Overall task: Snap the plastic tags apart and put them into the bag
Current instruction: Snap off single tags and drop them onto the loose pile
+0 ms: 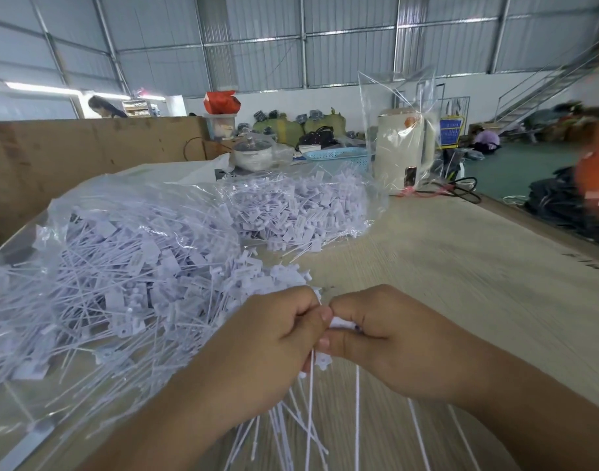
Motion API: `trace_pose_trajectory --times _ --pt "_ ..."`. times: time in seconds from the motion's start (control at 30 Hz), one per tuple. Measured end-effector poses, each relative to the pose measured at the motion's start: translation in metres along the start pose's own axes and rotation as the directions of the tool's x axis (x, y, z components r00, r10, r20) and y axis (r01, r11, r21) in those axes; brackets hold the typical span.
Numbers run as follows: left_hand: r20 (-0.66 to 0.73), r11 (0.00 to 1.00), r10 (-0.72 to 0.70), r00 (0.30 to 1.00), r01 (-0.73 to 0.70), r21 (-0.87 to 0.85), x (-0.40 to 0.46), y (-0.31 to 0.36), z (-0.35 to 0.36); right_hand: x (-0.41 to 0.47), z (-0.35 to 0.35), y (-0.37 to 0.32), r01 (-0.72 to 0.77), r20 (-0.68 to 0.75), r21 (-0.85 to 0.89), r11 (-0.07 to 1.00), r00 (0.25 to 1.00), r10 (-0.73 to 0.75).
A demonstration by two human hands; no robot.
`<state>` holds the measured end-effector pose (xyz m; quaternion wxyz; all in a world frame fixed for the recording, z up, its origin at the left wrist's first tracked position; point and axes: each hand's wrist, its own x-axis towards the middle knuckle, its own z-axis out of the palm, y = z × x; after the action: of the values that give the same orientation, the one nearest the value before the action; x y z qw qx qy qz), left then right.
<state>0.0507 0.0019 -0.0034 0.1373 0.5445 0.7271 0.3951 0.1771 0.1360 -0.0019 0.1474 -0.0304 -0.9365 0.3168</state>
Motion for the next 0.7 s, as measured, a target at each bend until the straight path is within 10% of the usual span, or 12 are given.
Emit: trace_pose_trajectory --times 0.27,0.7 --pt "0.101 0.872 -0.074 0.992 0.114 -0.477 0.004 0.007 -0.004 -0.001 0.001 -0.004 0.074 -0.062 0.234 0.969 0.996 -0.061" --pt "0.121 0.797 -0.202 0.972 0.235 -0.557 0.005 0.006 0.004 0.002 0.007 0.002 0.058 -0.105 0.124 0.991 0.993 -0.045"
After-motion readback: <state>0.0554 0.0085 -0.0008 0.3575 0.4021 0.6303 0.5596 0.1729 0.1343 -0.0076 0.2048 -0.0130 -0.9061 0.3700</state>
